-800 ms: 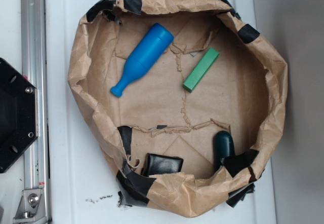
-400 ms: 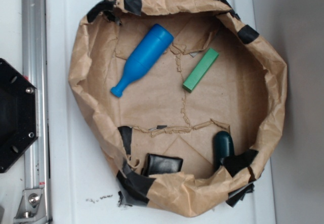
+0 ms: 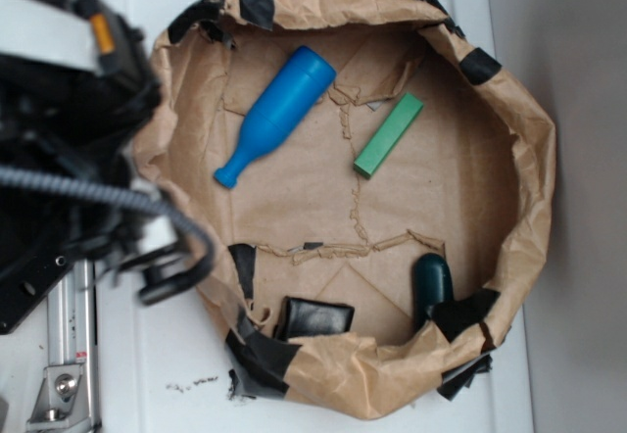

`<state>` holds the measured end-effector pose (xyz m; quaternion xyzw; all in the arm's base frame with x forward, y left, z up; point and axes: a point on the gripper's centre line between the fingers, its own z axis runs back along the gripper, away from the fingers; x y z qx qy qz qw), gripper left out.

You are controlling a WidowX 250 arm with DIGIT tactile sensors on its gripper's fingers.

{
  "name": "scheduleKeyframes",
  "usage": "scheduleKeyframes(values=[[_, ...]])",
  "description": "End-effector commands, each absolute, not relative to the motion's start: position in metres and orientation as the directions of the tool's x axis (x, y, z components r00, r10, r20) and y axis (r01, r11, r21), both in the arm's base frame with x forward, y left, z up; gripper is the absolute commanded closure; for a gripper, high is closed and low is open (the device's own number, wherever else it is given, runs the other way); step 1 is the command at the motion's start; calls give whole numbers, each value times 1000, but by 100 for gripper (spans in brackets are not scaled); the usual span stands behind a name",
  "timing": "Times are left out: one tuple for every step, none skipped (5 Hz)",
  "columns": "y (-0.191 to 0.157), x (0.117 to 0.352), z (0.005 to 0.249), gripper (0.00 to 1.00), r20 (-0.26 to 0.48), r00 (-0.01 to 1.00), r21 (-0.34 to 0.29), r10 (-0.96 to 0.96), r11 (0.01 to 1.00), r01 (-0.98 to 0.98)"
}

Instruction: Grab the green block.

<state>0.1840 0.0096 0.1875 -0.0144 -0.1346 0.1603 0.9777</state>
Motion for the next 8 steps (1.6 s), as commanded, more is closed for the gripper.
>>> scheduleKeyframes(values=[[28,244,144,0,250,773,-179,584,812,-555],[34,261,115,0,193,777,-243,599,796,-554],[40,277,82,0,170,779,-286,604,787,-547],[44,295,60,0,164,796,-284,582,801,-527],[34,316,52,0,167,821,-282,545,825,-490],[14,324,36,0,130,857,-224,499,856,-465],[7,316,21,100,102,866,-197,490,863,-465],[8,312,26,100,113,876,-174,469,877,-448]])
